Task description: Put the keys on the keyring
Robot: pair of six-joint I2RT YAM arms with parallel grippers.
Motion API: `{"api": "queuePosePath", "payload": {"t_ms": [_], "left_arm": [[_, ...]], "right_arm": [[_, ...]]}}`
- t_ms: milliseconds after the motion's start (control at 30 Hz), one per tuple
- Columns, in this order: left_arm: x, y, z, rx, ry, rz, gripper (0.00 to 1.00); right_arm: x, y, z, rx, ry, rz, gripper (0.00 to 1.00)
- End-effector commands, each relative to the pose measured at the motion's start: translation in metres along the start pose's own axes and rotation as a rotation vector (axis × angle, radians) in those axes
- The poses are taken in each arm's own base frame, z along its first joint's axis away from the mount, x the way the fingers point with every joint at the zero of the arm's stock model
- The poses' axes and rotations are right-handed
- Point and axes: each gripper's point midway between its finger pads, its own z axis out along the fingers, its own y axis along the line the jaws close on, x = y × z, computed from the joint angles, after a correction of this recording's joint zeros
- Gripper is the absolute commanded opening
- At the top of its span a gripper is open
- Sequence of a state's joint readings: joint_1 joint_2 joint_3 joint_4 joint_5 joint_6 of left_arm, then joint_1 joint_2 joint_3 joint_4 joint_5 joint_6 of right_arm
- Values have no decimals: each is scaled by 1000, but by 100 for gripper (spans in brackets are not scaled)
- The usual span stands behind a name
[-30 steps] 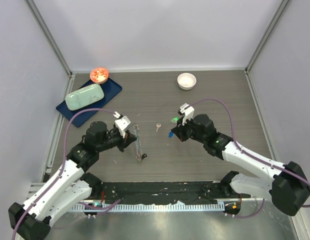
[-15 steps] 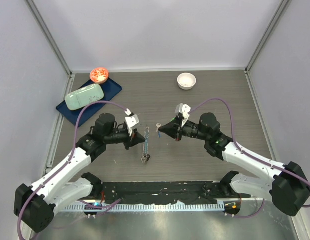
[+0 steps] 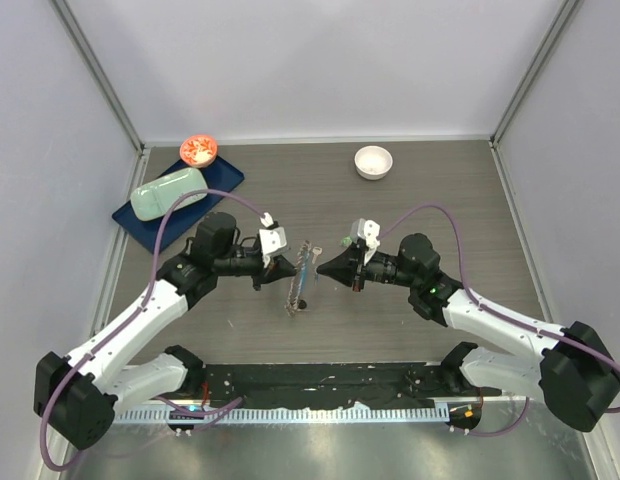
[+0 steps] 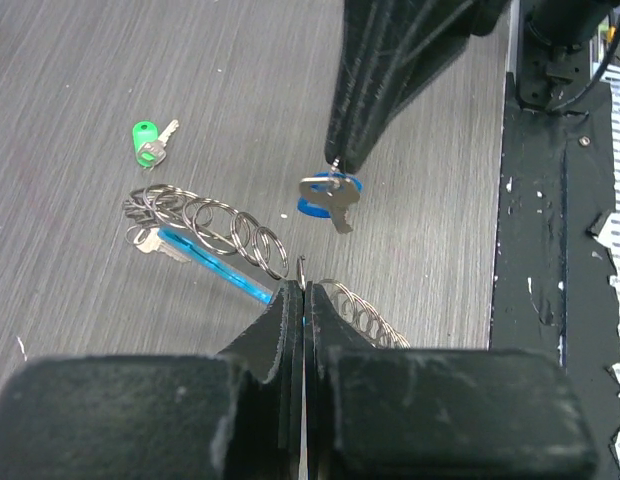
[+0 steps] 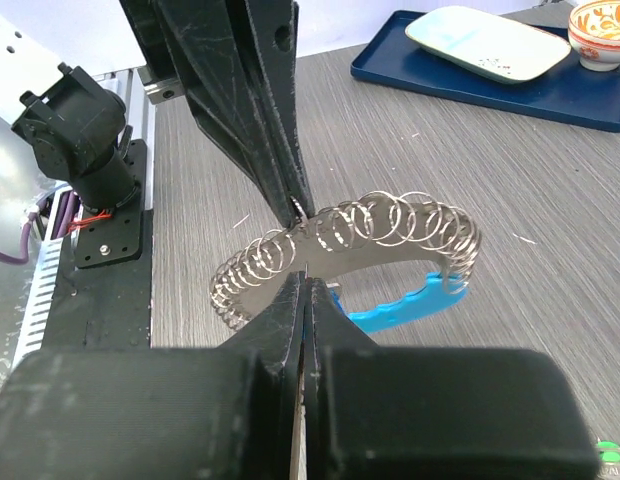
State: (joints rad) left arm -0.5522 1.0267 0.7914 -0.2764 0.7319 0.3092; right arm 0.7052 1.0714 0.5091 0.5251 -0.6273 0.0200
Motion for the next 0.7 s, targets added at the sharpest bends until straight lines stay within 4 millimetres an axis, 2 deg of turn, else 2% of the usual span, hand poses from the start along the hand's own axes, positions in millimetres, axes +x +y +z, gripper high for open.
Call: {"api": "queuePosePath", "payload": {"t_ms": [0, 200, 667], "left_arm": [[-12, -13, -6, 48, -66, 132, 0], [-9, -18, -9, 50, -79, 171, 0], [-2, -33, -2, 126, -79, 199, 0]], "right_arm": [[-21, 7, 0, -28, -80, -75, 1], [-18, 17, 5, -75, -71, -71, 1], [-4, 25, 14, -93, -41, -160, 1]]}}
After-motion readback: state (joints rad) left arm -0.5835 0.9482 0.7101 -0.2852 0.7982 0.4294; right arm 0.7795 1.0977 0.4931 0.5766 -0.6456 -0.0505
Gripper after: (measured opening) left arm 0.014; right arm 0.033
